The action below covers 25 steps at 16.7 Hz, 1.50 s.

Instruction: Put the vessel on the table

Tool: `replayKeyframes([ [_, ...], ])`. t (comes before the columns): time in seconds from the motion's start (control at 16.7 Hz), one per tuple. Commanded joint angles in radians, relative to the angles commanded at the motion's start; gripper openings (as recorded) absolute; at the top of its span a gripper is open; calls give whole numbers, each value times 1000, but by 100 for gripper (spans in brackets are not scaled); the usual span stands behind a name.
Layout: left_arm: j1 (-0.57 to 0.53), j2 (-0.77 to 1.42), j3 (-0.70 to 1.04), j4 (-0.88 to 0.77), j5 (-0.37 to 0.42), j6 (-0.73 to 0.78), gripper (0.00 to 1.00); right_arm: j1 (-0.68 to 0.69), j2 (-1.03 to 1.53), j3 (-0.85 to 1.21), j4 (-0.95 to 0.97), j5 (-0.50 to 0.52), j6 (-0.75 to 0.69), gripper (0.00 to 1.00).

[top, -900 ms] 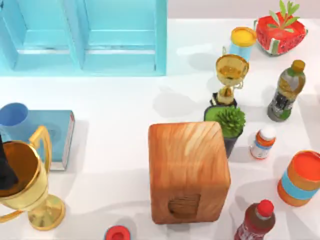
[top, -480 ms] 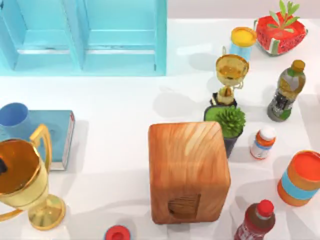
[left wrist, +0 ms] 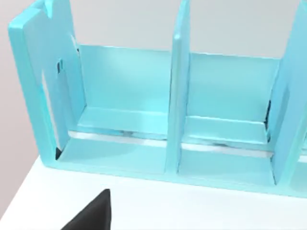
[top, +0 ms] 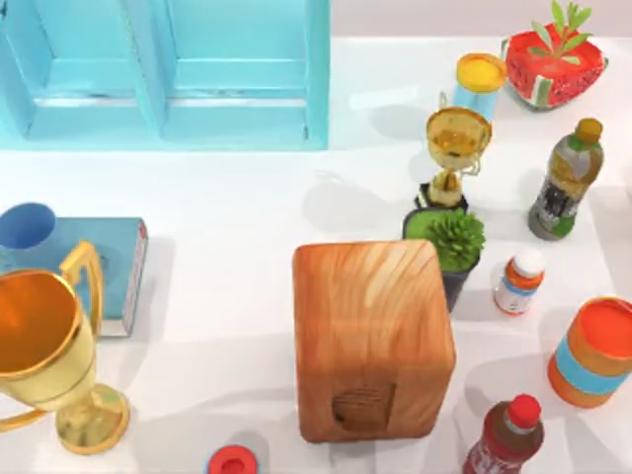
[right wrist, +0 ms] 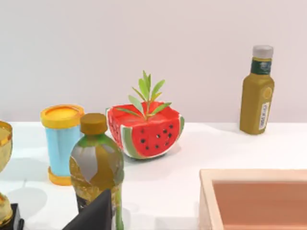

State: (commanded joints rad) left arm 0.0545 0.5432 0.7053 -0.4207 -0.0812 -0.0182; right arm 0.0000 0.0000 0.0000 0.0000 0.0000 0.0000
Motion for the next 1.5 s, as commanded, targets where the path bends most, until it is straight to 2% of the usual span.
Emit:
replayKeyframes([
  [0.48,-51,718,614,-516,12,-27,100,0,0,0,0,0,0,100],
  [0.84,-125,1191,947,-867,55,-58,100,0,0,0,0,0,0,100],
  [1.08,-164,1351,1058,-1001,74,-69,100,0,0,0,0,0,0,100],
  [1.5,-164,1365,1063,-1010,75,-69,100,0,0,0,0,0,0,100],
])
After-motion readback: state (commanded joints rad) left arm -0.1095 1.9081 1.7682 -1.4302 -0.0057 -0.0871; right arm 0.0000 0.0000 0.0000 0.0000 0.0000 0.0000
